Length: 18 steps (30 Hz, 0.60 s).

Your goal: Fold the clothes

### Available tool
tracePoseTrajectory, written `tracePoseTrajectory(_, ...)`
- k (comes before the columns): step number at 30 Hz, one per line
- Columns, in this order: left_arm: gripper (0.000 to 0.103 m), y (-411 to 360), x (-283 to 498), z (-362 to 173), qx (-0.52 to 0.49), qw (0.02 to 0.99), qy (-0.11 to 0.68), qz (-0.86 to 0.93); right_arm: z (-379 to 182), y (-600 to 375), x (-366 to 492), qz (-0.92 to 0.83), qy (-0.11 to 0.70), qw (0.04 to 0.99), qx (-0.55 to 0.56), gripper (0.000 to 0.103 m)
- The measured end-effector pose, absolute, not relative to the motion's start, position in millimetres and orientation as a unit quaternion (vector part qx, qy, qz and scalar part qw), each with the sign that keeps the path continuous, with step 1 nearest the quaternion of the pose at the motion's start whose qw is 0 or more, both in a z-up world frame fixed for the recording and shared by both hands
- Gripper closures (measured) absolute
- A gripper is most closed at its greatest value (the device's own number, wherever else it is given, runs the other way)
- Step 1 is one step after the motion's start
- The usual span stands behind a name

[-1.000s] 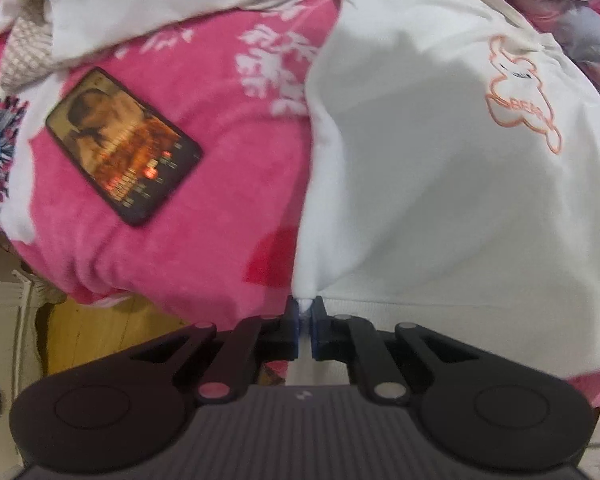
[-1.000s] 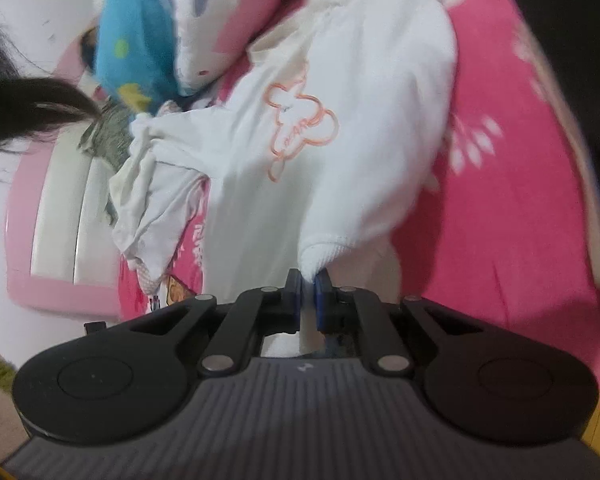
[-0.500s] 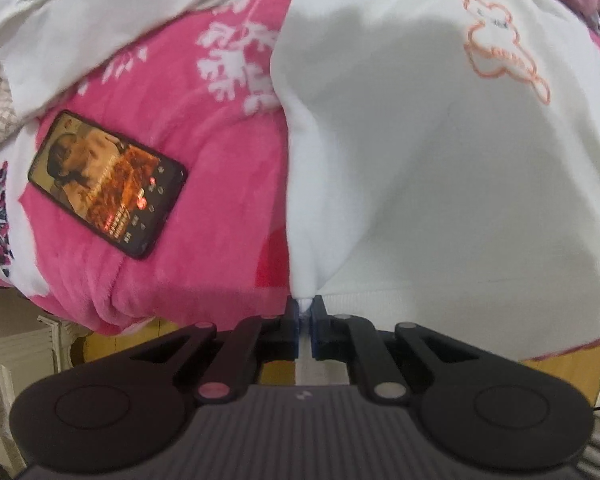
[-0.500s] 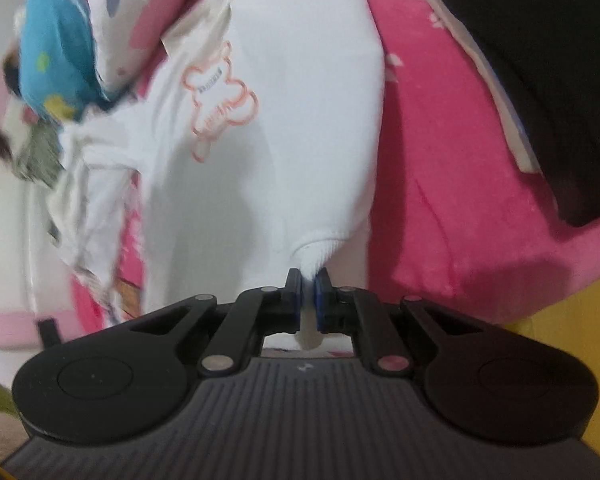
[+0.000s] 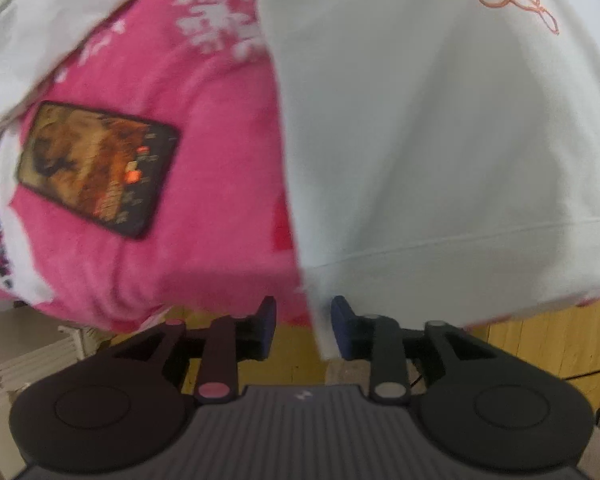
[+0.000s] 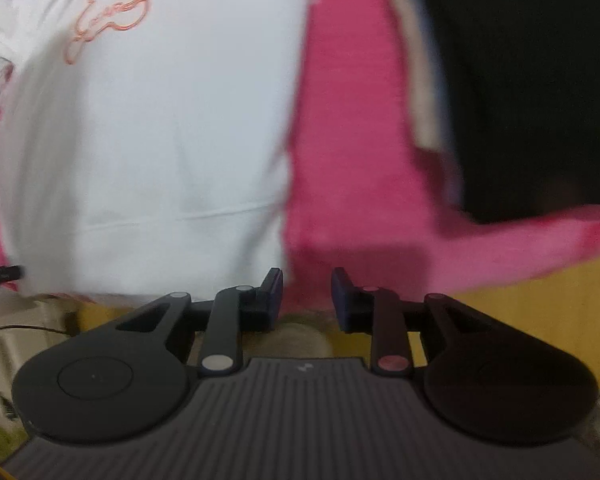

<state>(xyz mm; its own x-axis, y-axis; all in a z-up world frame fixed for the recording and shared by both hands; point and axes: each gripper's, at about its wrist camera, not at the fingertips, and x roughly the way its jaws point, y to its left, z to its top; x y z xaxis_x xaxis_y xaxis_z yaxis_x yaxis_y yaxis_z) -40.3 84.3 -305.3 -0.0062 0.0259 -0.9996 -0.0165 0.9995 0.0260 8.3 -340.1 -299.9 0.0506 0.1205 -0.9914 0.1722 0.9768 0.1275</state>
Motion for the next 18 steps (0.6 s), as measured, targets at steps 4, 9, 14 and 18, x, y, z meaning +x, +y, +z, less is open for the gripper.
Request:
tracePoseTrajectory(4,0.072,89,-35,-275,-0.009,0.743,0.669,0.009,-267,-336,24,0.001,0.631,0.769,0.105,0.079)
tracePoseTrajectory(9,0.067,73,-2,-267,-0.028,0.792,0.609,-0.041,-272,-303,66,0.068,0.570,0.812,0.105,0.079)
tracePoseTrajectory(14,0.068,66,22,-314,-0.003,0.765,0.642,-0.046,-316,-288,81,0.060,0.609,0.778,0.141,0.079)
tracePoseTrajectory(18,0.063,73,26,-305,-0.006,0.767,0.639,-0.048,-302,-304,69,0.000,0.601,0.775,0.193,0.078)
